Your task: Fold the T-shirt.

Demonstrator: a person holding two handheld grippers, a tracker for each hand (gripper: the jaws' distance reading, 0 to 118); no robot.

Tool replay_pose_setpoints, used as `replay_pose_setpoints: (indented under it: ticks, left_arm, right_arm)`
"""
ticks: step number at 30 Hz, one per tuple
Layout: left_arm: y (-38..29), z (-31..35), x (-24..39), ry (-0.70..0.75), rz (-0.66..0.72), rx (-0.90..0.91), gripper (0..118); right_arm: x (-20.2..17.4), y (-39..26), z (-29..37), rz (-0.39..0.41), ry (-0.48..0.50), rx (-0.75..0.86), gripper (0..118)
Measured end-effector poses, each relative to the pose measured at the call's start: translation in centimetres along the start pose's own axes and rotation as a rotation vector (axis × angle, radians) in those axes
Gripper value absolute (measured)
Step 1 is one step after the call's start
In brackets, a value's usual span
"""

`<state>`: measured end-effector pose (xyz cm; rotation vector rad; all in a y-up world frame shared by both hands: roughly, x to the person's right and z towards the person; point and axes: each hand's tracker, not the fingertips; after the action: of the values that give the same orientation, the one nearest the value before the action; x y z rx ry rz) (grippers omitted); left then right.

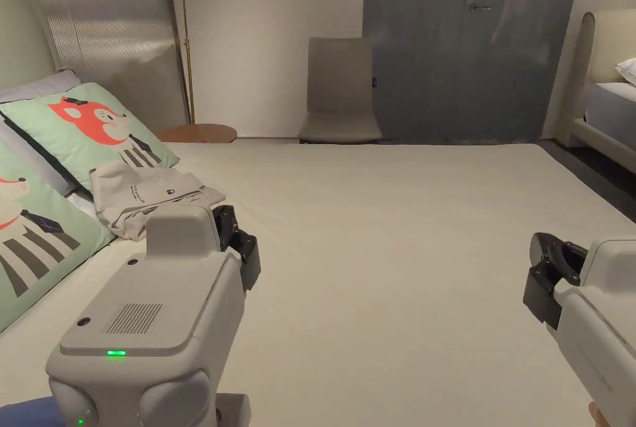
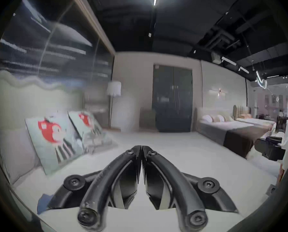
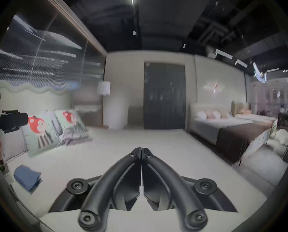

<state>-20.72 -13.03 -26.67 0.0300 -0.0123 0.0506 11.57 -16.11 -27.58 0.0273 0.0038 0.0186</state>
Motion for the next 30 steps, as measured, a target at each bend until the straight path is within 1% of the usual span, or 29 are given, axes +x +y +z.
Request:
replay_pose_setpoints:
  ticks: [3,7,14,22,30]
  left_arm:
    - [0.9,0.3,0.9,0.014,0.017,0.074,0]
    - [-0.5,0.7,2.0,0.038,-0.037,0.109,0]
    - [-1.5,0.6,2.4,0.036,-0.046,0.085,0]
    - [-1.2,0.6,2.2,0.064,-0.037,0.094,0]
    - [-1.8,0.8,2.0,0.073,-0.069,0.084,0]
  right_arm:
    - [0.2,1.3,0.5,0.034,-0.029,0.083,1]
    - [0.2,0.6,0.8,0.053,-0.037,0.109,1]
    - [0.5,-0.1,1.0,0.038,-0.039,0.090,1]
    - [0.1,0.6,0.9,0.059,-0.037,0.102,1]
    - [-0.5,0.1,0.8,0.054,-0.029,0.087,1]
